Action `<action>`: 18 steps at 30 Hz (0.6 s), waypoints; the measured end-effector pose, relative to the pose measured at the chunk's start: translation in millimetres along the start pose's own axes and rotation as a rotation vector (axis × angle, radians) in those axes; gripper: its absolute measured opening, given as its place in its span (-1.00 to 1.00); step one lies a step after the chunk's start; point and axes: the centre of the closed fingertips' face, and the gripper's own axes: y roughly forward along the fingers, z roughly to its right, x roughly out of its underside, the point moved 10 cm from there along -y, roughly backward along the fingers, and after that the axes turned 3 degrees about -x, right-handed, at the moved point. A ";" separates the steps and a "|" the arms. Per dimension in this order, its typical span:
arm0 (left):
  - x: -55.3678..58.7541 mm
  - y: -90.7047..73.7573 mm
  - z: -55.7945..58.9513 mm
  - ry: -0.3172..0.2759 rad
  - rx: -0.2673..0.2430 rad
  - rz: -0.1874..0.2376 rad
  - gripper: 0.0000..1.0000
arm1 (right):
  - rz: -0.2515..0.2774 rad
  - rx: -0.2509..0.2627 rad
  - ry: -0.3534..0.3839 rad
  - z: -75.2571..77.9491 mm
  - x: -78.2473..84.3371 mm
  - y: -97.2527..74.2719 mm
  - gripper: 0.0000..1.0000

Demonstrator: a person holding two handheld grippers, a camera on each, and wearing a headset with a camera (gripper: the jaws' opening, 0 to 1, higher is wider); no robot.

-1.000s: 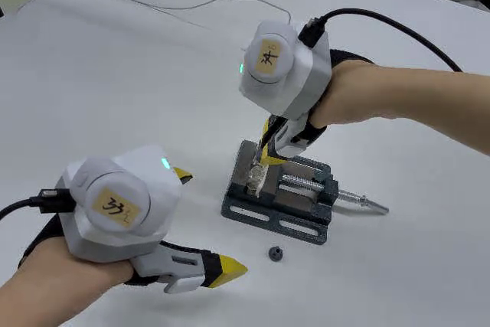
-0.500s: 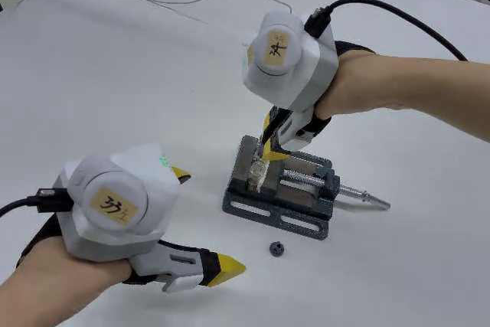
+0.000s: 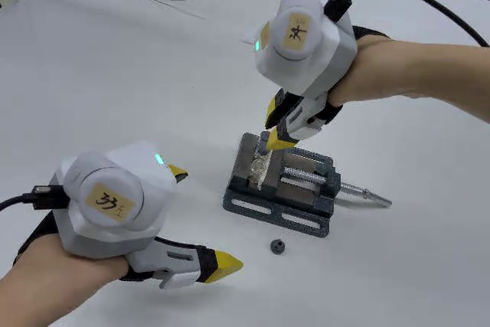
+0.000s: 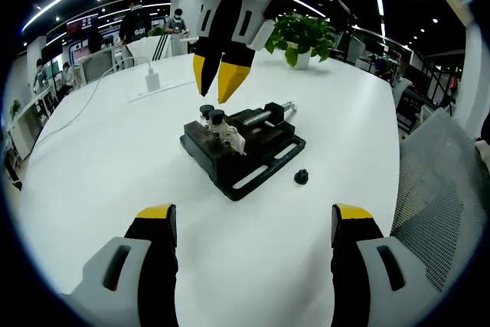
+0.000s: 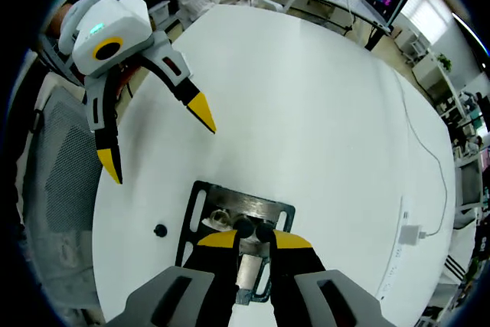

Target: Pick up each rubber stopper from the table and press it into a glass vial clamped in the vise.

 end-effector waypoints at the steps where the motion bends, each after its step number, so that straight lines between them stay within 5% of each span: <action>1: 0.4 0.0 -0.1 -0.002 0.001 -0.001 0.65 | 0.010 -0.015 0.013 0.6 1.1 -0.5 -0.77; 18: 4.1 -2.3 -2.9 -0.012 -0.001 -0.012 0.65 | 0.031 -0.128 0.061 0.8 1.4 11.5 -0.95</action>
